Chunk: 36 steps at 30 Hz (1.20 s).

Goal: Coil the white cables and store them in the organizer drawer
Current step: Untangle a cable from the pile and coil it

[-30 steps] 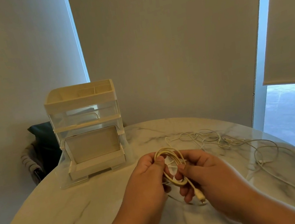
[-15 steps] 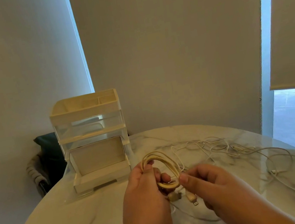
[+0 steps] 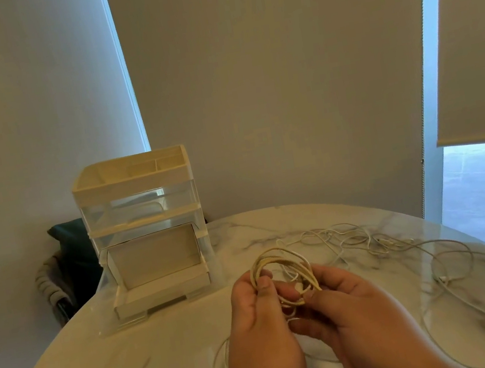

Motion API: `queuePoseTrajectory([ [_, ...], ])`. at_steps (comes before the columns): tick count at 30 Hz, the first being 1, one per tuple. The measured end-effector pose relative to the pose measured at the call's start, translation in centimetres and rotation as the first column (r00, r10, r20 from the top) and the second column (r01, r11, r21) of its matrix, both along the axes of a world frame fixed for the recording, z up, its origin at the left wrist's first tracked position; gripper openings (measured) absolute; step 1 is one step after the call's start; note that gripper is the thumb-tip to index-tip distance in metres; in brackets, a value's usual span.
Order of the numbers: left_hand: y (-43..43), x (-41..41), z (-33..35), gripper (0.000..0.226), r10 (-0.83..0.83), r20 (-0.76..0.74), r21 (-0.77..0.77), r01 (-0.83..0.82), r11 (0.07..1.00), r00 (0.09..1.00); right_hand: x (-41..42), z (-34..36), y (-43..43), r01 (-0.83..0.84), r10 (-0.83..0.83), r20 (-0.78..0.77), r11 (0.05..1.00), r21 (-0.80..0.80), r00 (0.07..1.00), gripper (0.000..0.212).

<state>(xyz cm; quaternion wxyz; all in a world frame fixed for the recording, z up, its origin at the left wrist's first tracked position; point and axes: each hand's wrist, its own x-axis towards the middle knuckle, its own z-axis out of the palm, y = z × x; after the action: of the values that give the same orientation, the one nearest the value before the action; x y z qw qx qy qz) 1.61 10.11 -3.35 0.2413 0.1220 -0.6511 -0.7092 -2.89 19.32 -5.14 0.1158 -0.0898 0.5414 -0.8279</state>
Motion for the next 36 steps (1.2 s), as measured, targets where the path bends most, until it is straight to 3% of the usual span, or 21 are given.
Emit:
queuePoseTrajectory([
  [4, 0.2, -0.1, -0.4, 0.027, -0.045, 0.076, -0.064, 0.050, 0.997, 0.996, -0.5, 0.0, 0.2, 0.108, -0.107, 0.035, 0.993, -0.045, 0.994, 0.032],
  [11, -0.7, -0.9, -0.6, 0.009, -0.080, 0.160, -0.102, 0.097, 0.990, 0.984, -1.4, 0.3, 1.6, 0.177, -0.165, -0.076, 0.962, 0.210, 0.983, 0.026],
  [14, -2.0, -1.5, -0.8, 0.027, -0.148, 0.113, -0.239, 0.171, 0.956, 0.983, -1.4, 0.2, 1.8, 0.150, -0.117, -0.119, 0.934, 0.324, 0.986, 0.027],
  [17, -2.9, -1.2, -0.4, 0.029, -0.253, 0.098, -0.266, 0.270, 0.925, 0.963, -1.2, 0.2, 1.8, 0.164, -0.091, -0.187, 0.890, 0.425, 0.978, 0.030],
  [21, -3.5, -1.3, -0.6, 0.018, -0.232, 0.106, -0.350, 0.255, 0.901, 0.967, -0.8, 0.6, 1.8, 0.124, -0.027, -0.207, 0.875, 0.469, 0.978, 0.034],
  [27, -3.3, -1.0, -0.3, 0.029, -0.214, 0.109, -0.514, 0.240, 0.824, 0.971, -0.8, 0.4, 2.0, 0.047, 0.064, -0.217, 0.881, 0.470, 0.974, 0.033],
  [30, -3.3, -1.1, -0.4, 0.029, -0.218, 0.137, -0.569, 0.257, 0.781, 0.966, -1.0, 0.4, 2.1, 0.024, 0.084, -0.212, 0.887, 0.461, 0.974, 0.043],
  [34, -3.8, -1.2, -0.3, 0.030, -0.234, 0.128, -0.617, 0.262, 0.742, 0.964, -1.4, 0.0, 2.3, 0.096, 0.038, -0.260, 0.870, 0.483, 0.965, 0.056],
  [36, -3.8, -1.1, 0.2, 0.042, -0.264, 0.146, -0.684, 0.290, 0.670, 0.954, -1.5, -0.1, 2.4, 0.136, 0.011, -0.284, 0.860, 0.492, 0.959, 0.059],
])
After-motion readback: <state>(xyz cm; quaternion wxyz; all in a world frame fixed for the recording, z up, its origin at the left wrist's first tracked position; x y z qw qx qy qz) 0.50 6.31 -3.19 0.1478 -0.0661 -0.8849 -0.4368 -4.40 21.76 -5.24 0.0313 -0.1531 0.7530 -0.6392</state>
